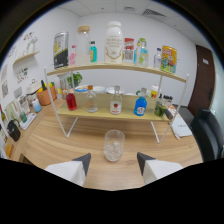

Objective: Make me a cup of Mojito.

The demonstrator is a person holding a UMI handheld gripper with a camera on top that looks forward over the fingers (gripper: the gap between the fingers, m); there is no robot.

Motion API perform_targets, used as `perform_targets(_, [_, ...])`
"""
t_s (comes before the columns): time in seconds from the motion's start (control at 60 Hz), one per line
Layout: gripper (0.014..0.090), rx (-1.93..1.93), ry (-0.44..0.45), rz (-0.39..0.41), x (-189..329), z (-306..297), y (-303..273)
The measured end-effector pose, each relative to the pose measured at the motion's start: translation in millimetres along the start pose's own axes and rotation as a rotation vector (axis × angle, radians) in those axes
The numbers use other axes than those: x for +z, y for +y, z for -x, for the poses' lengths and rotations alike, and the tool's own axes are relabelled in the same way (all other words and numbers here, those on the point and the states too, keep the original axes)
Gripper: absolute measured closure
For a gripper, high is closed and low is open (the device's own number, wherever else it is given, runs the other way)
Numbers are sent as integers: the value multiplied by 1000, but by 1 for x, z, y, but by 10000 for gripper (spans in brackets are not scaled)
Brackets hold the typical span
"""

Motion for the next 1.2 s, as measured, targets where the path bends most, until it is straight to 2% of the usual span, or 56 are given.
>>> perform_targets(0.133, [184, -8, 11, -2, -2, 1, 3])
perform_targets(0.367, [187, -7, 11, 38, -13, -3, 27])
perform_targets(0.567, [188, 2, 22, 71, -22, -38, 36])
perform_targets(0.733, [185, 9, 52, 62, -14, -86, 14])
perform_targets(0.9, [184, 18, 65, 12, 14, -130, -28])
perform_targets(1.083, [183, 39, 44, -33, 56, -160, -69])
perform_targets(1.2, [189, 51, 10, -28, 82, -167, -82])
